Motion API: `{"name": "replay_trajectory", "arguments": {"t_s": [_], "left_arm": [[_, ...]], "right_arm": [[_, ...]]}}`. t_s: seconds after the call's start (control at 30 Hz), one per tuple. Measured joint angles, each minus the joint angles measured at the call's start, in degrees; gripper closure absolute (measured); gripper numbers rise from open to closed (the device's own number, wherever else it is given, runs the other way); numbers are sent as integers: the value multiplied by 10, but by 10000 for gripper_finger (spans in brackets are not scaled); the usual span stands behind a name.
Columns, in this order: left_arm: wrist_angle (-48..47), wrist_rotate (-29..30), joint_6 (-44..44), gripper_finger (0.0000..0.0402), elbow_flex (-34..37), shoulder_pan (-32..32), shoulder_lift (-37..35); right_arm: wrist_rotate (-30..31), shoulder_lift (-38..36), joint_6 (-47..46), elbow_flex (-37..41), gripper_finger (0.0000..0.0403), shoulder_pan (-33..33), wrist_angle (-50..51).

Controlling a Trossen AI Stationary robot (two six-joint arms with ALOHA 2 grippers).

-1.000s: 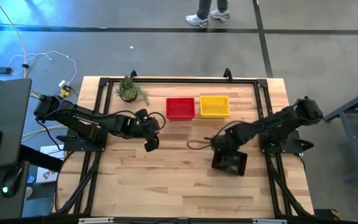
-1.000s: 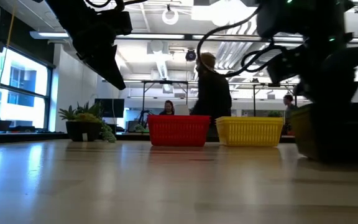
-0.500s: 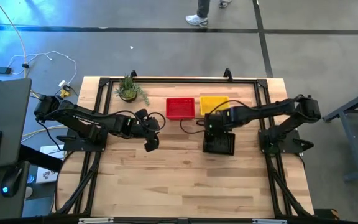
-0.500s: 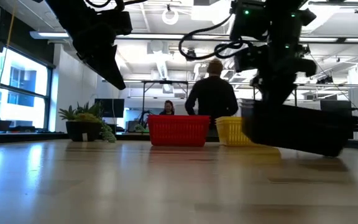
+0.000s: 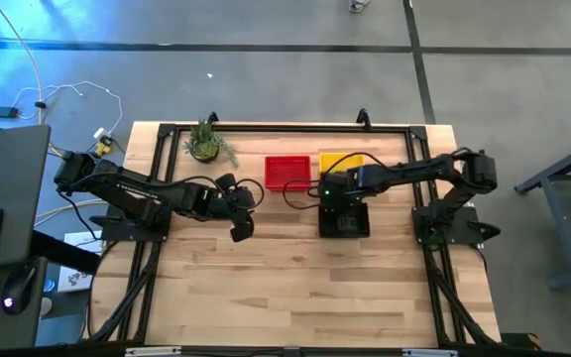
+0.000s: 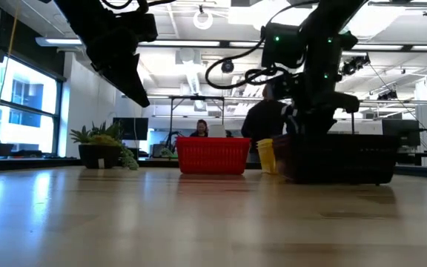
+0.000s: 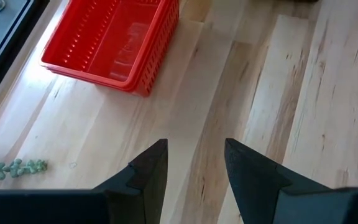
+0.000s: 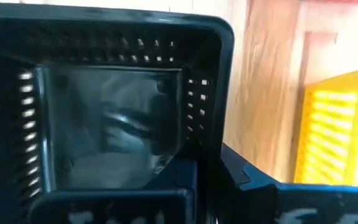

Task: Stack baskets by color
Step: Move the black baskets to the middle right of the table, then return to Home Position

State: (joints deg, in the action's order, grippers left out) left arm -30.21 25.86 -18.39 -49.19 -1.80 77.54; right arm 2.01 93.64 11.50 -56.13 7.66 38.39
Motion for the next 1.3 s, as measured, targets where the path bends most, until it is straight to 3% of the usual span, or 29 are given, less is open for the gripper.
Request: {"name": "replay_trajectory", "arguments": {"t_s": [0.37, 0.8, 1.03, 1.3], "left_arm": [[0, -3, 1, 257, 0, 0, 0], [0, -32, 1, 257, 0, 0, 0], [9, -34, 16, 257, -1, 2, -5], [25, -62, 50, 257, 2, 22, -73]], "right_arm": [[2, 8, -25, -17, 382, 0, 22], [40, 8, -45, -49, 272, 0, 65], [35, -2, -93, -62, 265, 0, 101], [36, -47, -110, -139, 265, -2, 147]]}}
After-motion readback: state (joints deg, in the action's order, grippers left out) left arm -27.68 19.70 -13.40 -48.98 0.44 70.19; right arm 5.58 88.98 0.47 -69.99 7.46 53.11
